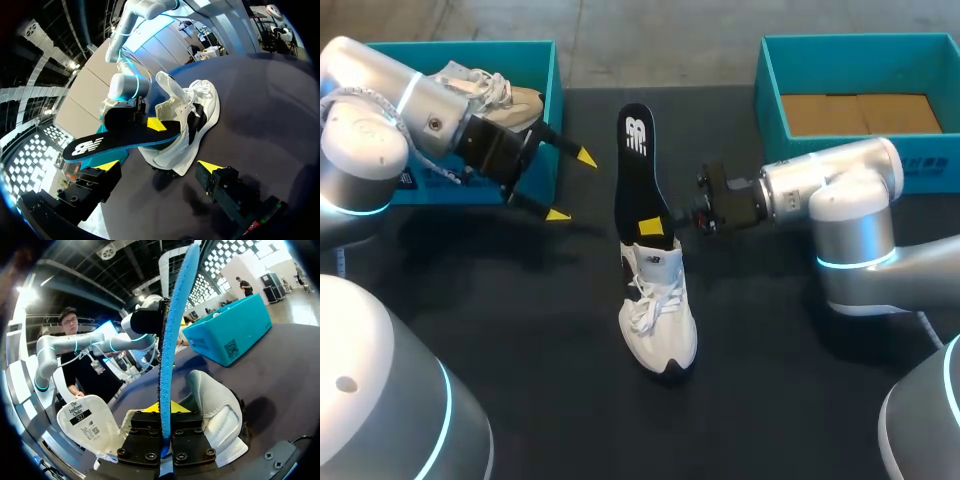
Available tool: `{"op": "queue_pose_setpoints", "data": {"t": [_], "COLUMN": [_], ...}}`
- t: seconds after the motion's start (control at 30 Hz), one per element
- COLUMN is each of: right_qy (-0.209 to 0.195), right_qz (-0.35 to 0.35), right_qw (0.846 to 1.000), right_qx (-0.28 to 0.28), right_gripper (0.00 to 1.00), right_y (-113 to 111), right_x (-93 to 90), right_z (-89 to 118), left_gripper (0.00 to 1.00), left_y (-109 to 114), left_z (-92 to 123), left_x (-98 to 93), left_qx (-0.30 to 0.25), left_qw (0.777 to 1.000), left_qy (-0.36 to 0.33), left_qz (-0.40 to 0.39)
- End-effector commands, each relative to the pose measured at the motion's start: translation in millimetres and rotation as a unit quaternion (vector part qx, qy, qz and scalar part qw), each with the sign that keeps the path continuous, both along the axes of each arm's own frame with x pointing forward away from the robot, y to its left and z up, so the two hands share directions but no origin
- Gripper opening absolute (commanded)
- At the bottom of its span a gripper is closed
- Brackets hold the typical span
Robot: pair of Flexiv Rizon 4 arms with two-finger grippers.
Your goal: Take the shoe out of the shoebox, open the shoe tongue, remove and reinsert the insole, then place the shoe into the shoebox
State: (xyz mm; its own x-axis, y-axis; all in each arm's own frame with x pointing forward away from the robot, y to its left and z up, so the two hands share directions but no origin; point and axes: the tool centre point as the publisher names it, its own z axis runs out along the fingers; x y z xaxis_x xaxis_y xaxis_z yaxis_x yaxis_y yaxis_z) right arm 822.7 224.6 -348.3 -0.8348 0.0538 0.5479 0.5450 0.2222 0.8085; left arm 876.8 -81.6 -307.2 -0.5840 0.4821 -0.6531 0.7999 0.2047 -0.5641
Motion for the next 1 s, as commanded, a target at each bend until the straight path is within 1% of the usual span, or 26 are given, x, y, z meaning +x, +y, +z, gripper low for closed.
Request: {"op": "queue_pose_setpoints", "data": {"t": [0.03,0.23,0.5,0.93,0.97,1.0], "right_qy": [0.003,0.01,0.018,0.01,0.009,0.008], "right_qz": [-0.002,-0.004,-0.001,0.004,0.004,0.004], "right_qw": [1.0,1.0,1.0,1.0,1.0,1.0], "right_qx": [-0.005,-0.008,-0.01,-0.015,-0.015,-0.016], "right_gripper": [0.0,0.0,0.0,0.0,0.04,0.02], "right_y": [1,-5,-8,-13,-13,-13], "right_x": [-7.5,-12.9,-18.8,-16.6,-15.8,-15.2], "right_z": [-7,-12,-14,-10,-9,-8], "left_gripper": [1.0,1.0,1.0,1.0,1.0,1.0], "left_y": [1,1,-5,-8,-8,-8], "left_z": [0,-1,-1,-2,-1,-1], "left_x": [1.3,1.9,0.5,-2.3,-2.6,-2.7], "left_qx": [0.0,0.002,0.0,-0.003,-0.003,-0.004], "left_qw": [1.0,1.0,1.0,1.0,1.0,1.0], "left_qy": [0.0,0.003,0.005,0.008,0.008,0.008], "left_qz": [-0.002,-0.004,-0.009,-0.012,-0.012,-0.011]}}
